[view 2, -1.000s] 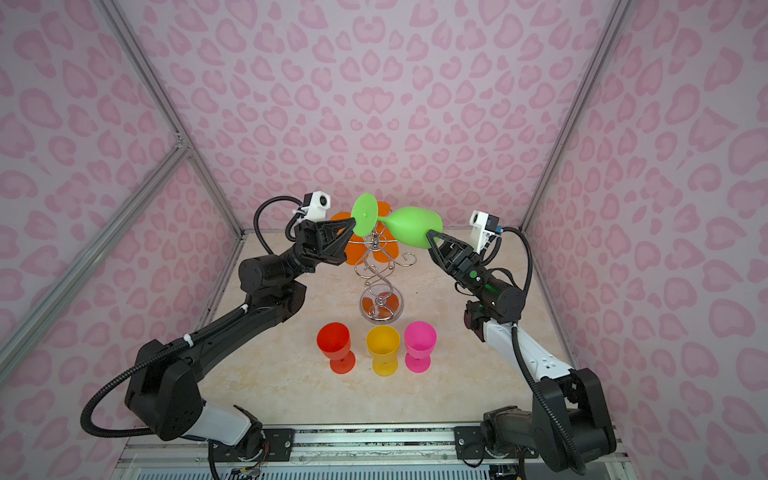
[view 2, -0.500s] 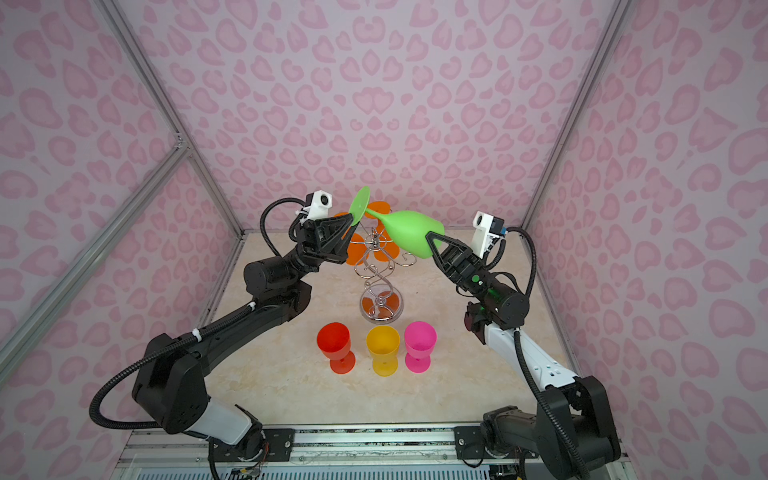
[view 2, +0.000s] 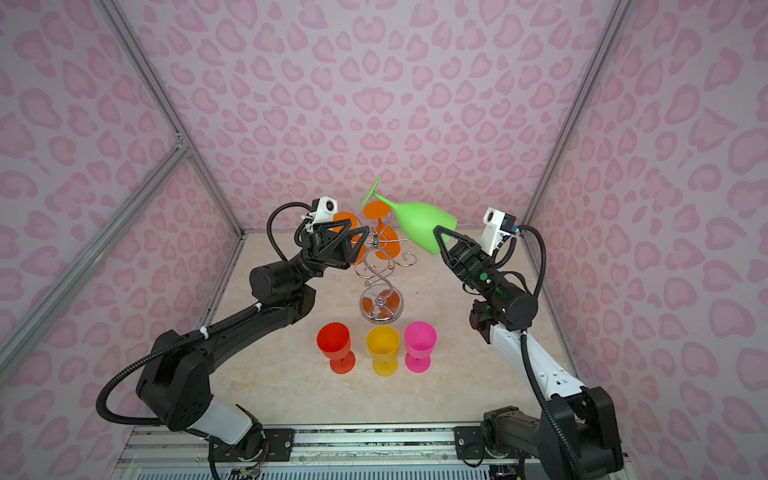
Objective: Take the wine glass off the wine glass rack
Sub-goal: 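Grasp the green glass bowl with the right gripper and open the left gripper, then lower the green glass upright with the right gripper while the left gripper withdraws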
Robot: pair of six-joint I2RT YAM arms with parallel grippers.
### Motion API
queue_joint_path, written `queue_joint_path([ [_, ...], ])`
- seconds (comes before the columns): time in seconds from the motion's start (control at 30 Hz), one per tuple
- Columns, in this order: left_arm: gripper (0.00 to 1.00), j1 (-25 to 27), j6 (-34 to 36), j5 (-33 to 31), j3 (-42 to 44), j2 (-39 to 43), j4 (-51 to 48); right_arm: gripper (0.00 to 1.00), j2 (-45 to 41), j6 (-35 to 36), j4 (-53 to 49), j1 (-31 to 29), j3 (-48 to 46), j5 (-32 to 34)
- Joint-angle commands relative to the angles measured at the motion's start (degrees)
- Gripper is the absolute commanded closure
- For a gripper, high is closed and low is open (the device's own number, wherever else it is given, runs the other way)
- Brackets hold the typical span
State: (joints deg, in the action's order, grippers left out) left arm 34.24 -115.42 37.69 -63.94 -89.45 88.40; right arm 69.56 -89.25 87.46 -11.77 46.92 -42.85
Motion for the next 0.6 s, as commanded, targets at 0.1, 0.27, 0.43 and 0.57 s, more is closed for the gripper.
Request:
queue_joint_path([
  [0.1,0.47,0.0,5.1,1.8,2.1,2.4,2.3,1.0,-3.9,-1.9,-6.3,6.7,2.2,-1.1],
  [0.27,0.45,0.0,12.5,6.5,1.5,6.1,-3.1,1.0,-13.2,12.4,-37.4,13.3,5.4,-5.4],
  [0.43,0.43,0.0,25.5,11.7,0.6,11.9,-17.8,1.0,-21.5,46.9,-92.6,14.8,19.5,4.6],
  [0.57,0.42,0.0,39.0,13.0,-0.6,17.0,-35.6,1.0,-21.3,58.3,-114.6,15.9,28.2,12.0],
])
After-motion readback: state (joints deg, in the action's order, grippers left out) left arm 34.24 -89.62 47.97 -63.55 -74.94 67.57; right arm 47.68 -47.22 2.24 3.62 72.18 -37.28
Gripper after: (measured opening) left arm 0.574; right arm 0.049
